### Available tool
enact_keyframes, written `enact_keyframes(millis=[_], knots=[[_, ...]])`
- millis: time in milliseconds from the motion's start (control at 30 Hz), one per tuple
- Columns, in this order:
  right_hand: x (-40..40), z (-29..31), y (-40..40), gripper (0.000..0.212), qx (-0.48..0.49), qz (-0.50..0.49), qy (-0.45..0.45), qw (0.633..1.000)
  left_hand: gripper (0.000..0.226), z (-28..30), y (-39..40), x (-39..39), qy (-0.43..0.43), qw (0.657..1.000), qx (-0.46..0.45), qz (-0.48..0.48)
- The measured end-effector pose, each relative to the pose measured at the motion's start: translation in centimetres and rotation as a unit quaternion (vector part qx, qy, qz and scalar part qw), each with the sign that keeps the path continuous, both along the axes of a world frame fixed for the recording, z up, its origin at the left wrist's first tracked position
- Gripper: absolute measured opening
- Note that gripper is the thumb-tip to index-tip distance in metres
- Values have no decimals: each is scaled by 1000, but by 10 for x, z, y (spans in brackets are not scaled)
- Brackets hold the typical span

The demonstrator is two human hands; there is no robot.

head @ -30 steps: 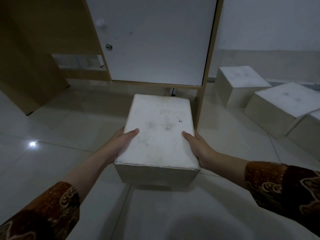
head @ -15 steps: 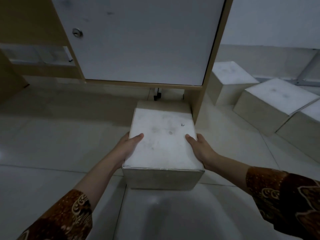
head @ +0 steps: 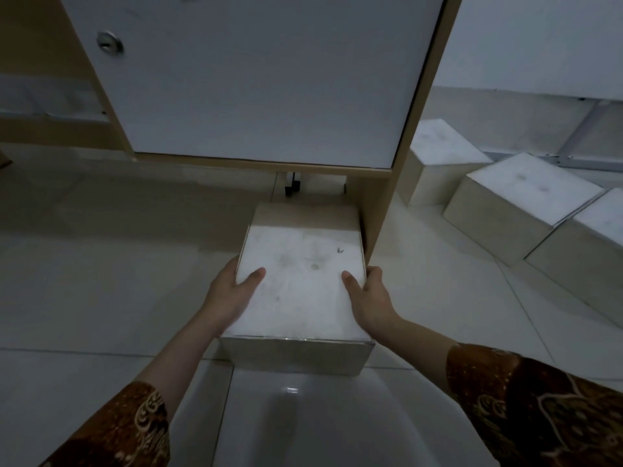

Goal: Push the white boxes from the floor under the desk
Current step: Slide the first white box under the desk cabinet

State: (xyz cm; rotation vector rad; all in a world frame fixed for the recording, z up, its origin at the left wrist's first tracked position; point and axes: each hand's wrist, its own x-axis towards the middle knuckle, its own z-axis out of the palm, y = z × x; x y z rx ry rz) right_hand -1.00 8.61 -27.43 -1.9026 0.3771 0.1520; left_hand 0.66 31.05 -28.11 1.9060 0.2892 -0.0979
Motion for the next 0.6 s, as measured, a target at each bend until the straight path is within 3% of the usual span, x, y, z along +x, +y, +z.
enact_keyframes(millis=[100, 167, 233, 367, 433, 500, 600], knots=[[-11, 2, 4, 53, -69, 31, -56, 996, 46, -1, 0, -8, -78, 987, 135, -25], [-26, 0, 6, 56, -161, 94, -98, 978, 54, 1, -3, -19, -91, 963, 244, -74], [-46, -3, 6, 54, -270, 170, -130, 939, 61, 1, -6, -37, -79, 936, 320, -125], [-67, -2, -4, 76, -432, 313, -165, 829, 79, -2, -5, -69, -157, 834, 481, -219], [-66, -3, -12, 70, -500, 353, -200, 765, 83, -5, -4, -76, -177, 791, 529, -251], [-62, -4, -15, 60, -535, 366, -193, 737, 82, -7, -7, -76, -166, 761, 570, -262], [-58, -5, -13, 57, -547, 369, -201, 724, 81, -6, -10, -69, -153, 752, 586, -262]])
